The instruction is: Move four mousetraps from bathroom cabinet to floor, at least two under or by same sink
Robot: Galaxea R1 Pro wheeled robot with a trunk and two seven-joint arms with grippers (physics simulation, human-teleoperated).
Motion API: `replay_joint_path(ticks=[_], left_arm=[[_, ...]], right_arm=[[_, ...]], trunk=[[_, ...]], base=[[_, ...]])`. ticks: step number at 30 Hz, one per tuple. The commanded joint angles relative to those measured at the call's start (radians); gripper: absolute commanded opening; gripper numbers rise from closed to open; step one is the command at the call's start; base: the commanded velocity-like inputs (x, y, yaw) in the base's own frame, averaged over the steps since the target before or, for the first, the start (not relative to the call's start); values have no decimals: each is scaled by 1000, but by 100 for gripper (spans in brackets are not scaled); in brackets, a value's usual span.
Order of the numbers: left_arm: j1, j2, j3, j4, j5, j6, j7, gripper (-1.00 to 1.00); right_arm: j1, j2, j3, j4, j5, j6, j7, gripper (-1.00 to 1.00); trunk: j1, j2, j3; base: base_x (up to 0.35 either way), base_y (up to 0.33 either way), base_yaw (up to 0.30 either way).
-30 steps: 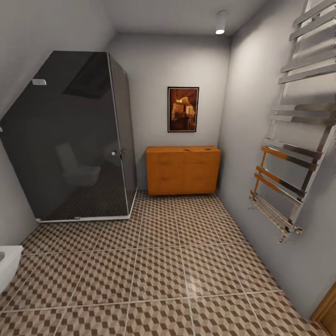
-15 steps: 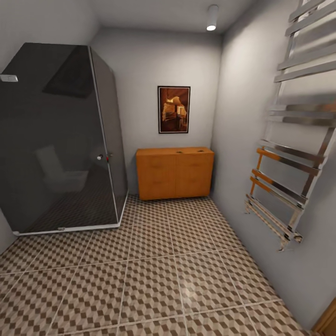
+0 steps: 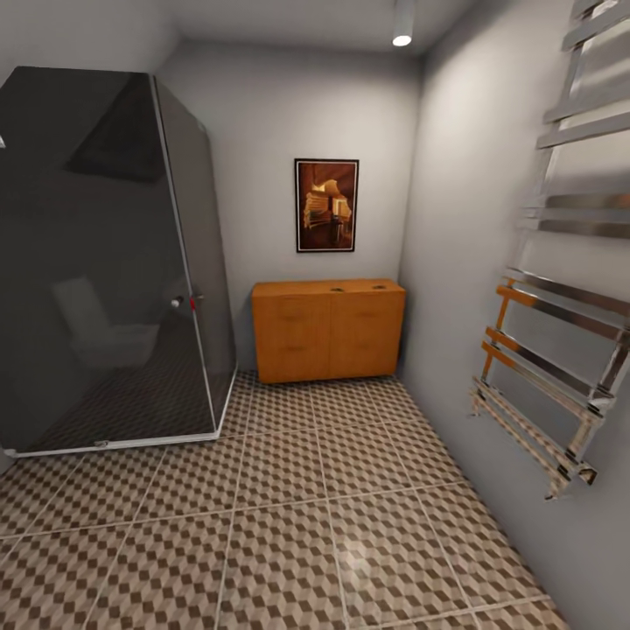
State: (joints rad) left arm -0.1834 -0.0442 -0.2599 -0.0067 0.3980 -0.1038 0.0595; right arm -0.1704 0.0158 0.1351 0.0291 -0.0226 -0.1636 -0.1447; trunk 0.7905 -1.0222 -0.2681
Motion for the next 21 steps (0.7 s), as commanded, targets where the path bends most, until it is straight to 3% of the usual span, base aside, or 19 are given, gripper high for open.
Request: replay_joint_path(ticks=[1,8,21], left_arm=[[-1,0,-9,1,7,-3,3,100],[-1,0,-9,1,7,-2,3,100],[-1,0,-8,1,7,-2,3,100]], right_arm=[[-1,0,8,3,-2,-5,-4,100],[-1,1,8,3,-3,-5,-4,100],[-1,3,8,3,-3,-5,-4,100]], trunk=[[1,-1,-1],[1,-1,0],[1,-1,6]], base=[[322,0,0],[322,0,-57],[323,0,-213]])
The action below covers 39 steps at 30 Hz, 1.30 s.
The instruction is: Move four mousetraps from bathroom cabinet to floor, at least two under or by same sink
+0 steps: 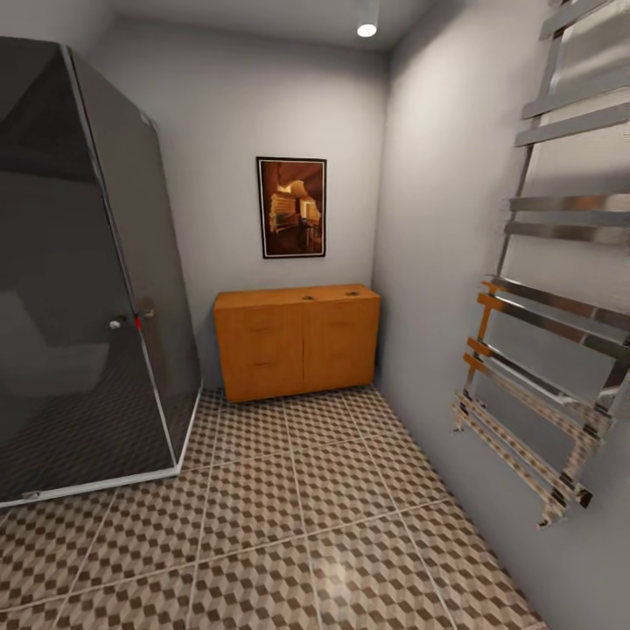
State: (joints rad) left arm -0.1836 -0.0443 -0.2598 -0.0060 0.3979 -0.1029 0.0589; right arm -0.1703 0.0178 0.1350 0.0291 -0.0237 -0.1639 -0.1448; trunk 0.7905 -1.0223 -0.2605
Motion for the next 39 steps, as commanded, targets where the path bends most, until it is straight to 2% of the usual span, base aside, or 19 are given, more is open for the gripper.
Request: replay_joint_path(ticks=[1,14,39], left_arm=[[0,0,-9,0,7,-3,3,100],[0,0,-9,0,7,-3,4,100],[0,0,-8,0,7,-4,4,100]], right_arm=[[-2,1,8,3,-2,-5,-4,100],[-2,0,8,3,-2,-5,-4,100],[-2,-2,8,3,7,-3,-4,100]], trunk=[[1,-1,-1],[1,-1,5],[1,-1,6]], base=[[323,0,-229],[322,0,-199],[322,0,-8]])
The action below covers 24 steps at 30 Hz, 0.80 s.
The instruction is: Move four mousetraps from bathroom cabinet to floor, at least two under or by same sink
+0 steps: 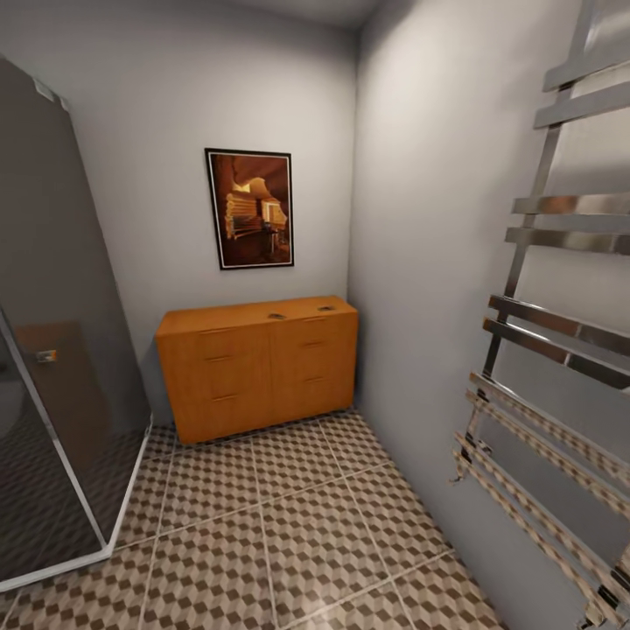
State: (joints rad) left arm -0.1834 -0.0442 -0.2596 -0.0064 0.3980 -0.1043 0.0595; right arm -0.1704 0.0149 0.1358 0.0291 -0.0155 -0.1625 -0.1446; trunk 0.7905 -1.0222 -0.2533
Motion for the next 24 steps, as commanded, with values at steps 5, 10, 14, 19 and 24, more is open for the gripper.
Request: replay_joint_path(ticks=[5,10,14,19,24], left_arm=[[-1,0,-8,0,7,-3,3,100],[-1,0,-8,0,7,-3,3,100],[-1,0,-8,0,7,-3,3,100],[-1,0,-8,1,7,-3,3,100],[-1,0,-8,0,7,-3,3,100]], right_arm=[[-1,0,7,3,-1,-4,-4,100],[-1,0,8,3,-1,-3,-4,100],[-1,0,8,3,-1,-3,-4,100],[-1,0,8,3,-1,-2,-4,100],[-1,0,8,3,-1,-2,-4,100]], trunk=[[1,-1,-1],[1,-1,-1],[1,-1,-1],[1,-1,-1],[1,-1,-1]], base=[[322,0,0],[322,0,0],[322,0,0],[322,0,0],[322,0,0]])
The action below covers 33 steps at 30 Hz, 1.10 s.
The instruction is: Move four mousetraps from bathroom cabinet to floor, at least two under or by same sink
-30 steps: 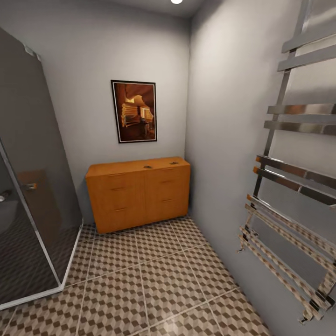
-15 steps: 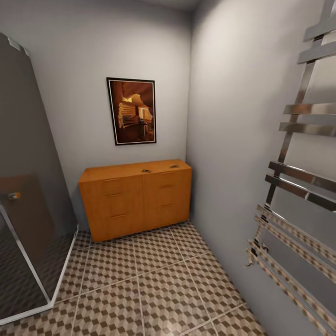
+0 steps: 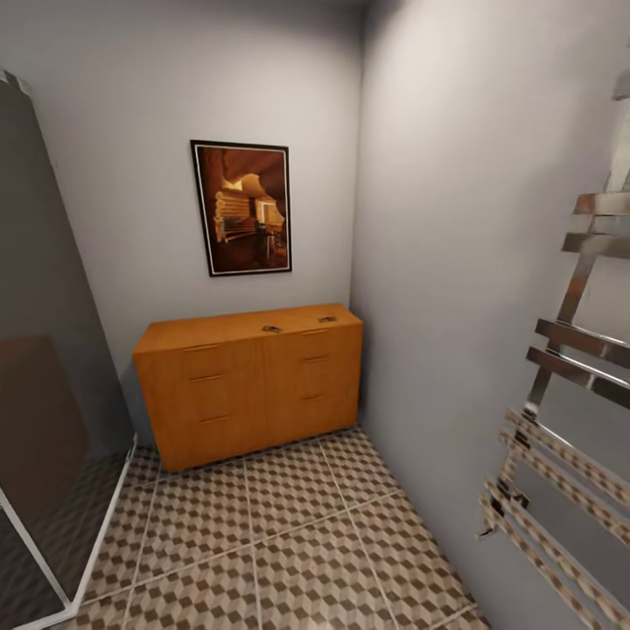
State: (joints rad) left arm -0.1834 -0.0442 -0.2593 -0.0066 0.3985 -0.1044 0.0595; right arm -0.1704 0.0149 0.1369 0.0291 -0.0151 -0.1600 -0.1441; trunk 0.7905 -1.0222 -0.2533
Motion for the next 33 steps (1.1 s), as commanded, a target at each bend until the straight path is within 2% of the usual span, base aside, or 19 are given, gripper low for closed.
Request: replay_joint_path(ticks=[1,33], left_arm=[[-1,0,-9,1,7,-3,3,100],[-1,0,-8,1,8,-3,3,100]], right_arm=[[-1,0,7,3,-2,-5,-4,100],[-1,-2,6,3,-2,-7,-5,100]], trunk=[[1,-1,-1],[1,-1,-1]], base=[[322,0,0],[322,0,0]])
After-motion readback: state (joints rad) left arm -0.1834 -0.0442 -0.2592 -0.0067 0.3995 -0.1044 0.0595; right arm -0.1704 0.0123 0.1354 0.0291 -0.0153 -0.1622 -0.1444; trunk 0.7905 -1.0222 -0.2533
